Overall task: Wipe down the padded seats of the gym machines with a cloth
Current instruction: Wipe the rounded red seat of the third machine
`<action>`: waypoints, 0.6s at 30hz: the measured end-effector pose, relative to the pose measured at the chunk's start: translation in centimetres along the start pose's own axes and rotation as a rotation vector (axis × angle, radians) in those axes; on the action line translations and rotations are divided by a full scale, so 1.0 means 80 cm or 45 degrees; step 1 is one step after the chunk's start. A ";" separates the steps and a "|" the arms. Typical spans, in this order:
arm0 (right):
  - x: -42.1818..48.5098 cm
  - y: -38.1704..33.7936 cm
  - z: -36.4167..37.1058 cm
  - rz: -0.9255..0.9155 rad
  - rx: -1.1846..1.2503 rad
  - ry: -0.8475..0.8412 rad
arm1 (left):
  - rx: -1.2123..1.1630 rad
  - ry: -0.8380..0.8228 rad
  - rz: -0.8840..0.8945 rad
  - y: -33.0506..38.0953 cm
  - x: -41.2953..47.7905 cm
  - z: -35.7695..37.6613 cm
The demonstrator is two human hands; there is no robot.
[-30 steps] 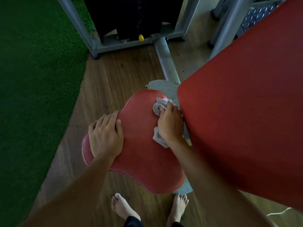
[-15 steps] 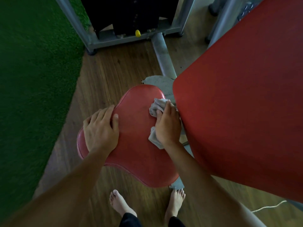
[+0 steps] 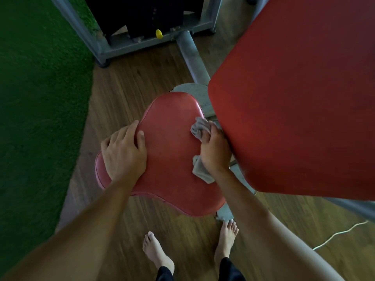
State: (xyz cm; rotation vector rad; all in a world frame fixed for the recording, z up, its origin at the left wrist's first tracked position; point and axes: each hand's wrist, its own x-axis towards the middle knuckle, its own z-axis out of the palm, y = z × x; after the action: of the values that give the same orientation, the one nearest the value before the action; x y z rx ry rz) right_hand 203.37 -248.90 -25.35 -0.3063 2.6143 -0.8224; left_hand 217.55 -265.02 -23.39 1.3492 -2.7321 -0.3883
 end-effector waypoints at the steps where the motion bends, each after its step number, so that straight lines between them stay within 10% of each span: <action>1: 0.001 0.003 0.001 -0.010 0.030 -0.004 | 0.002 -0.002 -0.002 0.000 0.000 0.001; 18: -0.032 0.002 -0.005 -0.173 -0.206 0.033 | 0.006 -0.008 0.004 0.003 0.000 -0.002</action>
State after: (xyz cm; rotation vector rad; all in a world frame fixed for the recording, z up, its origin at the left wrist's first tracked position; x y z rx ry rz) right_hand 205.52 -247.77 -24.42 -0.5264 2.7135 -0.6617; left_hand 217.44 -264.90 -23.16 1.3464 -2.7417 -0.3872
